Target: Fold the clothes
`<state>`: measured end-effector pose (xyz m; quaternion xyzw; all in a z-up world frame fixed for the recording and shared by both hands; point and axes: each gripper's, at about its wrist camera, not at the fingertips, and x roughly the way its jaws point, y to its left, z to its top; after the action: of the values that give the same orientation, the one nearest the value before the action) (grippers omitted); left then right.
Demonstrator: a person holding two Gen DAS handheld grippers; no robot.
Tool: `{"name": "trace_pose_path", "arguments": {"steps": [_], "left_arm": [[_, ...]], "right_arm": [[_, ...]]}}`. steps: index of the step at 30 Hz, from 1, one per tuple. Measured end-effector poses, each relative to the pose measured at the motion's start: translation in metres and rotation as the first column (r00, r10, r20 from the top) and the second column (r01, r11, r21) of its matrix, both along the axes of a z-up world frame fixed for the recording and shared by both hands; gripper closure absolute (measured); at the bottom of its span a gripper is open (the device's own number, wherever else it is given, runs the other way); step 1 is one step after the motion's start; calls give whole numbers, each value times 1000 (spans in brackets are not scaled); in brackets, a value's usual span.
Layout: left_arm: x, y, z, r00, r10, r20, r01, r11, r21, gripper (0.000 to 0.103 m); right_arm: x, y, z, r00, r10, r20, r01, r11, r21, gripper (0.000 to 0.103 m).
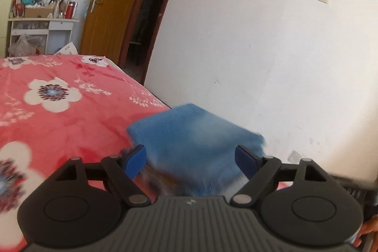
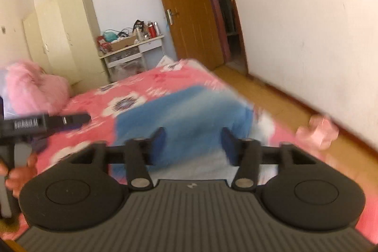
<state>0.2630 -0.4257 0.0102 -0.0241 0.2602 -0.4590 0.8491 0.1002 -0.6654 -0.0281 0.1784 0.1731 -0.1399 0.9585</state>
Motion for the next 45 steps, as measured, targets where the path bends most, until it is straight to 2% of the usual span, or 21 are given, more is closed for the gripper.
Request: {"name": "trace_pose_path", "arguments": {"steps": [2,5,10,12,17,21,23,28,32,36,39,43,45], "left_arm": [[-34,33,7,1000,-1,7,1,1000,25,12],[-93,81,14,1000,0,24,-1,999,53,7],[-166,148,14,997,63,37,-65,997,47,1],[-187,168,10,993,113,17,-114,992,48,0],[-211,208,1,978,209,-31,-206,976,66,0],[-217,229,-1,954,289,-78,-281,955,96,0],[-219,238,-1,943,319,-94,-309,945,106,0],[-233,247,4,921,388,-13,-380,908,175,0],[-244,249,5,909,410,73,-415,883,217,0],[-253,246,6,912,391,122,-409,881,239,0],[-258,242,9,906,392,159,-421,875,241,0],[-264,243,11,884,429,187,-463,860,214,0],[-264,246,11,883,437,170,-466,861,206,0]], "right_arm": [[-42,28,-10,1000,16,-8,-15,999,51,40],[-85,78,-25,1000,-4,-20,5,999,38,20],[-126,149,-37,998,-46,-53,46,999,13,13],[-135,171,-37,996,-73,-59,74,997,14,1],[-153,223,-26,992,-120,-46,116,991,-72,1],[-155,256,-16,993,-100,-58,89,982,-165,1],[-155,272,-12,989,-125,-77,108,973,-202,1],[-154,301,0,987,-146,-74,118,947,-298,1],[-153,312,11,981,-183,-59,154,933,-324,1],[-146,322,18,972,-211,-106,157,912,-379,1],[-142,322,24,967,-212,-142,152,926,-347,1],[-143,323,28,954,-281,-108,232,914,-333,1],[-142,324,27,948,-300,-103,249,904,-348,1]]}}
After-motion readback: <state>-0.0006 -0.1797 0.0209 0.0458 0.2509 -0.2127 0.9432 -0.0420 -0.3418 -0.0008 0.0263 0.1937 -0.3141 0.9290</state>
